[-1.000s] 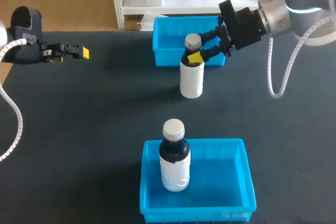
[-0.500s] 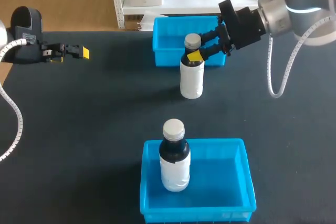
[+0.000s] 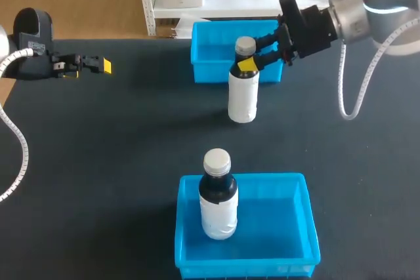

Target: Pick up the bottle, and place it in the far bin if it is heavy, or in the near bin if it is light.

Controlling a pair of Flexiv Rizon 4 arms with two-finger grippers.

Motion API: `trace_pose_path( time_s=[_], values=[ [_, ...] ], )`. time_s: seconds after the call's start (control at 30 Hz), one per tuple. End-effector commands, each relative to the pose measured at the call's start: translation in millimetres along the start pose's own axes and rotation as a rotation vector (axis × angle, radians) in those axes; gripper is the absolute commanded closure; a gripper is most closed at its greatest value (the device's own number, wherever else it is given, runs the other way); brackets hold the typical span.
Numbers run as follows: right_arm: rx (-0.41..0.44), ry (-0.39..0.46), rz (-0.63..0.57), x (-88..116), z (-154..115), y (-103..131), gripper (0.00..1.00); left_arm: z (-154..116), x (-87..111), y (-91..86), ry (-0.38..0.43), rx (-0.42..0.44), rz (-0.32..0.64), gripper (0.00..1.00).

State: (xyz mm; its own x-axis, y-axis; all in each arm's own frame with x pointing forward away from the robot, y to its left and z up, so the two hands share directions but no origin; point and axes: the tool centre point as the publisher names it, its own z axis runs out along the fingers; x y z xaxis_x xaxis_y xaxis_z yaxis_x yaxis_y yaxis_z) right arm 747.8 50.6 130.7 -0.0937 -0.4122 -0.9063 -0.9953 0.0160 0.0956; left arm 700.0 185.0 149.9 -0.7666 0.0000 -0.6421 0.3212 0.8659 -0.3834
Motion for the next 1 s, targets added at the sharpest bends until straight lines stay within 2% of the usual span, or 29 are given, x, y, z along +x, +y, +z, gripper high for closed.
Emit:
trace_pose_path(
  time_s=[0.03,0.4,0.7,1.0],
  values=[
    [0.019,0.008,-0.006,-10.9,-13.8,5.7,1.00,0.0,0.0,0.0,0.000,0.000,0.000,0.00],
    [0.067,0.032,-0.013,-22.9,-45.1,8.2,1.00,0.0,0.0,0.0,0.000,0.000,0.000,0.00],
    [0.125,0.061,-0.004,-20.3,-76.6,9.5,1.00,0.0,0.0,0.0,0.000,0.000,0.000,0.00],
    [0.203,0.074,0.023,-11.2,-115.7,-2.6,1.00,0.0,0.0,0.0,0.000,0.000,0.000,0.00]
  ],
)
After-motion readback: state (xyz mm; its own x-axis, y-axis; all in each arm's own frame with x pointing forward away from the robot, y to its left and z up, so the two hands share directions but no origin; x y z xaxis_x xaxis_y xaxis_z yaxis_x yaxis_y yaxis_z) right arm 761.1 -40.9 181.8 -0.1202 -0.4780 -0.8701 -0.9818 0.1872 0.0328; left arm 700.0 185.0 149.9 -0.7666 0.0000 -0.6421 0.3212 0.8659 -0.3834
